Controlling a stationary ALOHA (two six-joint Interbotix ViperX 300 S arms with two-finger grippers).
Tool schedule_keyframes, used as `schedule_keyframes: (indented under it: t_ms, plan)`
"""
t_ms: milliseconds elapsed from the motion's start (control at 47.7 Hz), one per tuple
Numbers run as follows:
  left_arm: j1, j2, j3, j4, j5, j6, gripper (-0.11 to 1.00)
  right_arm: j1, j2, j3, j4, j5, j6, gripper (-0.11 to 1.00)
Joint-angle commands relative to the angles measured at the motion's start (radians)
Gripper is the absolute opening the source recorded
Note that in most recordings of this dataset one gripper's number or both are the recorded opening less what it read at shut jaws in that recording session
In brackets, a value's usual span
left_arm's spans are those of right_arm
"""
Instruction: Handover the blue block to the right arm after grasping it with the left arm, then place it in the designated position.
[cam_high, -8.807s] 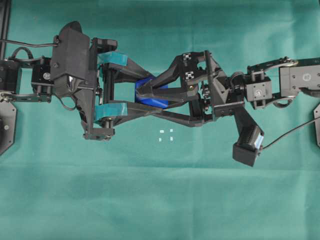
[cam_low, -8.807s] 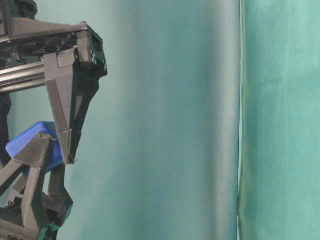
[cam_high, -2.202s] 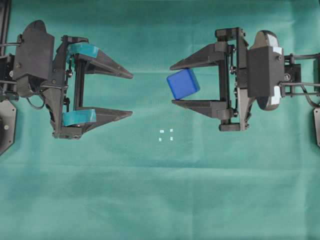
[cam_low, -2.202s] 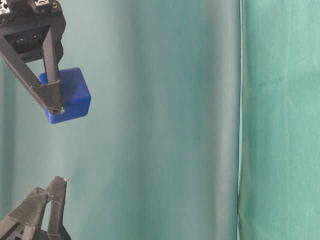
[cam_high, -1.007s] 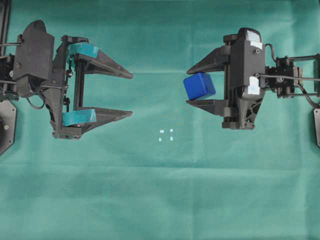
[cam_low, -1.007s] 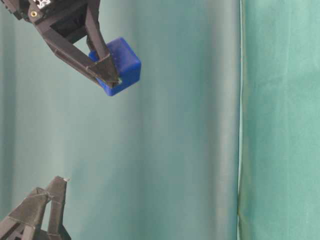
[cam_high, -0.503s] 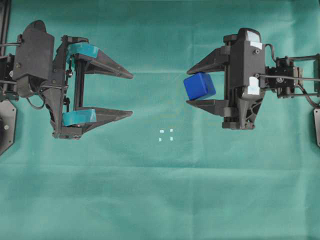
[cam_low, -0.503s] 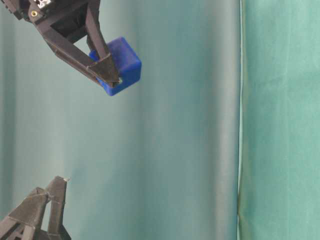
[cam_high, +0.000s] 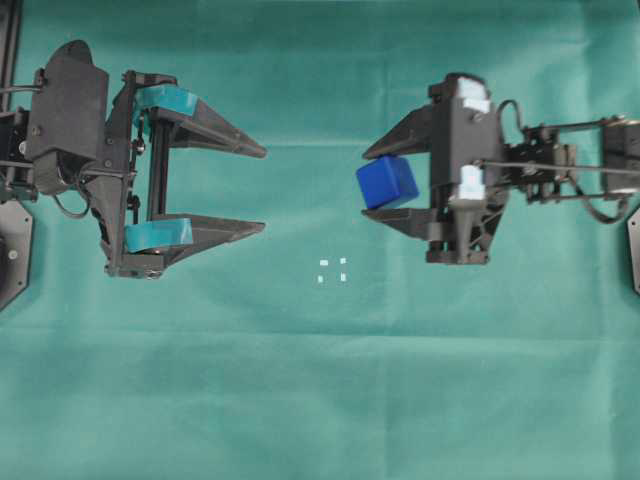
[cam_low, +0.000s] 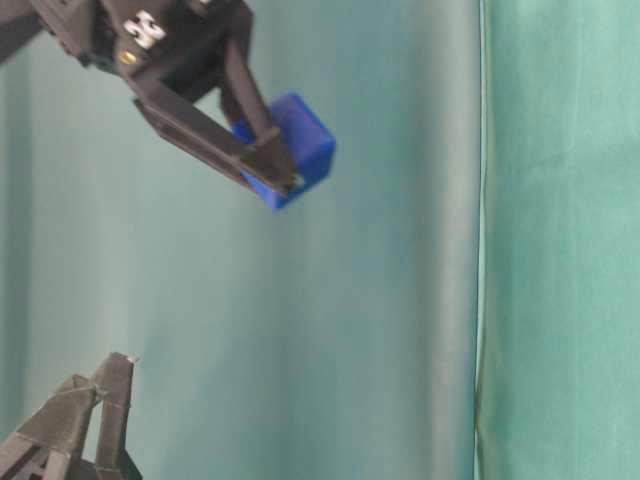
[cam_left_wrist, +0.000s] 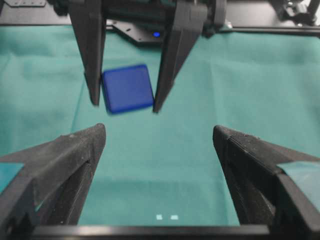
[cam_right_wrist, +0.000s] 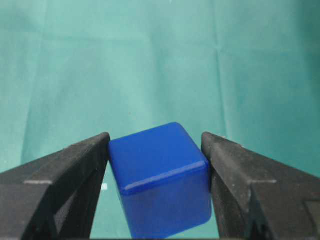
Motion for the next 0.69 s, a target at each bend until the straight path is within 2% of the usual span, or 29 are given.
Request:
schedule_keyframes:
  t_ms: [0,671]
  plan:
    - [0.002,-0.005,-0.018,0.002,-0.005,0.000,1.00,0.002,0.014,-0.026,0.005,-0.028,0.005,0.63]
    - [0.002,-0.005,-0.018,0.002,0.002,0.000,1.00,0.002,0.267,-0.003,0.003,-0.261,0.081,0.63]
